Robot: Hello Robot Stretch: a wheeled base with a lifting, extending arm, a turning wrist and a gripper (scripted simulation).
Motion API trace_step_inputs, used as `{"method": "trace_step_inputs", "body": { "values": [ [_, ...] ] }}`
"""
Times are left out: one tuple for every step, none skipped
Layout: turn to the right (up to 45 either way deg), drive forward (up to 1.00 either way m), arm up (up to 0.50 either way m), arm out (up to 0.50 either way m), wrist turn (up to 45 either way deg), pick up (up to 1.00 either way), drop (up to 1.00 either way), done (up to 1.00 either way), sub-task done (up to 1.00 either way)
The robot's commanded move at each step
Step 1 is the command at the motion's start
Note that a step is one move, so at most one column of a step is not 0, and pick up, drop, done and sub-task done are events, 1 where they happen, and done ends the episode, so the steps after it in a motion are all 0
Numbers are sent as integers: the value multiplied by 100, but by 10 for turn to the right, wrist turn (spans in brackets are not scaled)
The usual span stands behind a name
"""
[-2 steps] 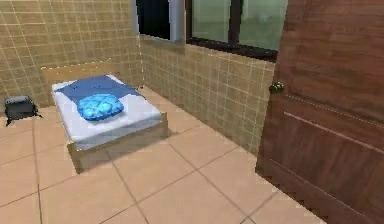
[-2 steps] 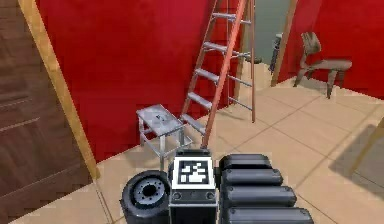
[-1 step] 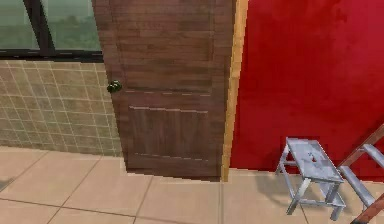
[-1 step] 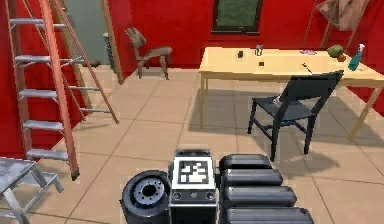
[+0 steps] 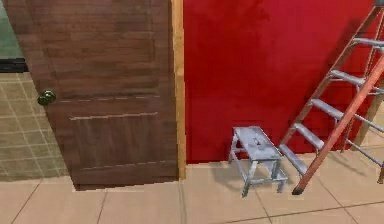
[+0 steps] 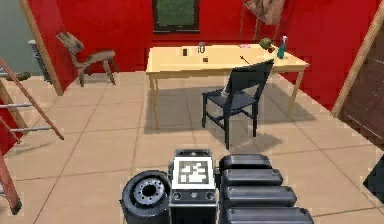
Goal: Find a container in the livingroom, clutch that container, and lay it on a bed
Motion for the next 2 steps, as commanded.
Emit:
{"method": "trace_step_inputs", "body": {
  "values": [
    [0, 5, 0, 0, 0, 0, 0, 0, 0],
    [-450, 0, 0, 0, 0, 0, 0, 0, 0]
  ]
}}
